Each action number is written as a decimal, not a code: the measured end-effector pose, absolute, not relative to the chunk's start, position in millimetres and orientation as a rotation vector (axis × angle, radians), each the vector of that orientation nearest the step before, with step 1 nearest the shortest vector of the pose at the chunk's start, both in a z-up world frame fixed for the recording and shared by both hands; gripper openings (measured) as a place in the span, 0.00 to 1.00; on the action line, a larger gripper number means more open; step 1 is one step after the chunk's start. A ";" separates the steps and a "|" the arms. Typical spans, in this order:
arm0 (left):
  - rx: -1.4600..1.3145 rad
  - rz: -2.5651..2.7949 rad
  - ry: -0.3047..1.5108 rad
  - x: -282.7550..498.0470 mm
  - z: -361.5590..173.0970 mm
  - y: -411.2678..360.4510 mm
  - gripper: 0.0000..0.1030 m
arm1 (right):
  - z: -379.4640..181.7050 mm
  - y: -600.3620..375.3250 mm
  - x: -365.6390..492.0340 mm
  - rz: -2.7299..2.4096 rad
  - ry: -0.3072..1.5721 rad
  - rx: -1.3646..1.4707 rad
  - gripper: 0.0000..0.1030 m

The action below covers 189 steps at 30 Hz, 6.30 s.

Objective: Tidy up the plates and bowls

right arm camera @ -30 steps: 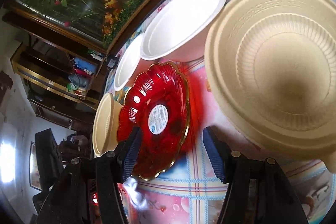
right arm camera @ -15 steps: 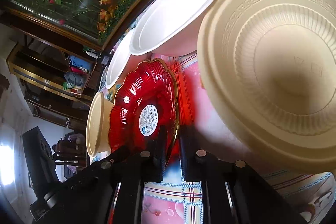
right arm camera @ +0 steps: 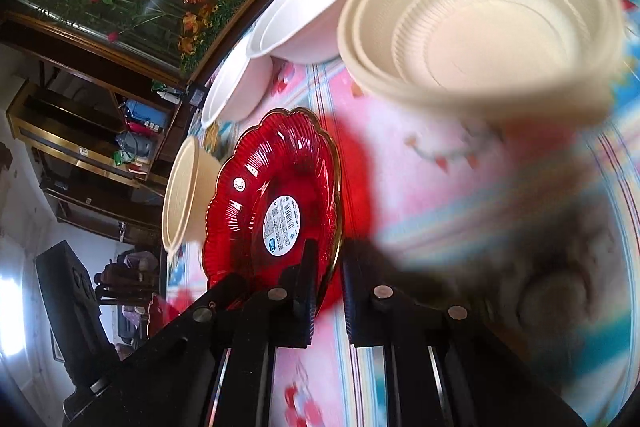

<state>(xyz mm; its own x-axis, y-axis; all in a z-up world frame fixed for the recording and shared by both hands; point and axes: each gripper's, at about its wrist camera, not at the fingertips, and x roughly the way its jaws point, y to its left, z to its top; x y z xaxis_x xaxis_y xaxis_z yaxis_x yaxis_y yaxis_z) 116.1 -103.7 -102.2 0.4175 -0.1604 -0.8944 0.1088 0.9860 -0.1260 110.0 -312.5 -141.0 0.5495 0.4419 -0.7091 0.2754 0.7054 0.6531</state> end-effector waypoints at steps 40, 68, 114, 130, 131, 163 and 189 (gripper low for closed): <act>-0.154 0.131 0.921 18.1 -65.3 107.6 0.20 | -74.4 -66.7 57.2 0.398 1.050 0.328 0.13; 0.004 0.156 0.793 11.1 -41.6 79.8 0.59 | -74.5 -164.1 59.5 0.185 0.851 0.349 0.43; 0.113 -0.297 0.575 96.3 -1.5 -216.3 0.81 | -71.7 -456.3 41.6 -0.278 0.448 0.641 0.92; -0.028 -0.441 0.707 130.6 -44.0 -206.2 1.00 | -79.3 -463.2 45.8 -0.325 0.469 0.653 0.92; -0.040 -0.449 0.712 135.3 -47.4 -204.0 1.00 | -79.3 -462.6 46.3 -0.327 0.469 0.649 0.92; 0.126 -0.393 0.748 139.8 -67.3 -221.9 1.00 | -81.5 -458.7 52.3 -0.289 0.493 0.663 0.92; 0.036 -0.401 0.799 144.2 -80.4 -236.5 1.00 | -85.5 -449.0 61.9 -0.235 0.523 0.642 0.92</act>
<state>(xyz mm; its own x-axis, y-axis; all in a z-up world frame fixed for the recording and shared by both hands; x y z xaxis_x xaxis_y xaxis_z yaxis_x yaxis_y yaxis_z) 144.2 -236.5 -80.4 0.6262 -0.3361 -0.7035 0.3631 0.9242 -0.1182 61.9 -449.0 -85.5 0.8453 -0.0491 -0.5320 0.3648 0.7805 0.5076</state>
